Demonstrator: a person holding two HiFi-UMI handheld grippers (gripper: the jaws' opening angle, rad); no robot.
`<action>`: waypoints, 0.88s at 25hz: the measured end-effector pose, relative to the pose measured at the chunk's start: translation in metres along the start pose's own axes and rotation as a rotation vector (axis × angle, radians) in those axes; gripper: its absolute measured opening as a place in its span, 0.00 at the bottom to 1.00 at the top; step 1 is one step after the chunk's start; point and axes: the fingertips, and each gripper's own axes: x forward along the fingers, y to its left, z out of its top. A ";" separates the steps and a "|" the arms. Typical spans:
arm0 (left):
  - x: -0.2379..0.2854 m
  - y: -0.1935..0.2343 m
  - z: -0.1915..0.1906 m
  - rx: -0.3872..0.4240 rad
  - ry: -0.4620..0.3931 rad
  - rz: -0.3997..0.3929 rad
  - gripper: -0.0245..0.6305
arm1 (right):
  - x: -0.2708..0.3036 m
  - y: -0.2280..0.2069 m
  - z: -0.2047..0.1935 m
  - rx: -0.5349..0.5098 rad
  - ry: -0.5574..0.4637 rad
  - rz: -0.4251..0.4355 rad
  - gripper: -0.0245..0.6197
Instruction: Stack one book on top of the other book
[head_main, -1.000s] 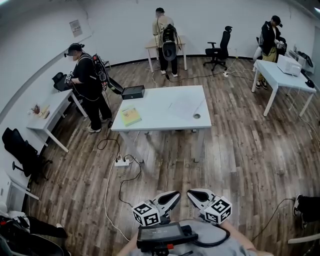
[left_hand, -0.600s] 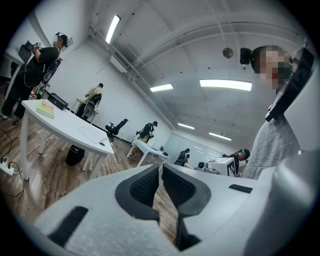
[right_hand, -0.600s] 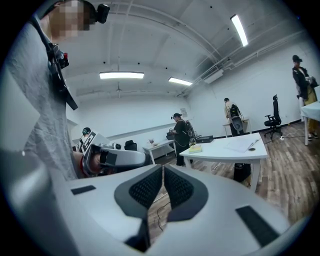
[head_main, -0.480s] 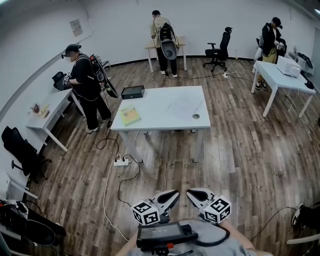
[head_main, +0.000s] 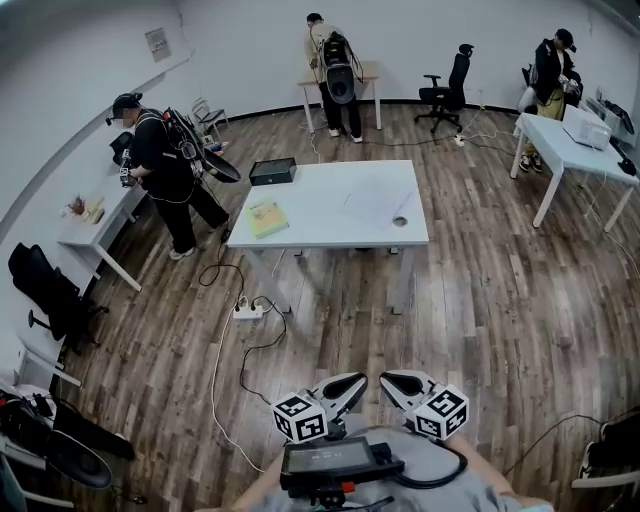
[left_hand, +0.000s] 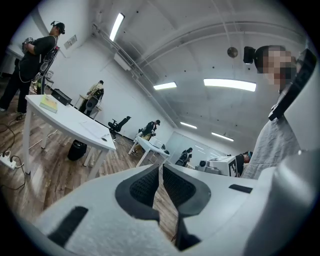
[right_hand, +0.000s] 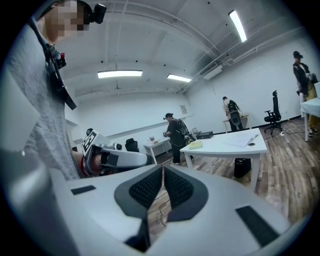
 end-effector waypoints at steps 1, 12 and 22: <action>0.002 0.001 -0.001 0.001 0.010 -0.001 0.09 | 0.001 -0.001 0.000 0.004 0.003 0.000 0.09; 0.010 0.051 0.004 -0.068 0.066 0.024 0.10 | 0.041 -0.037 -0.004 0.093 0.070 -0.009 0.09; 0.025 0.124 0.050 -0.087 0.056 0.000 0.09 | 0.120 -0.071 0.024 0.077 0.086 0.021 0.09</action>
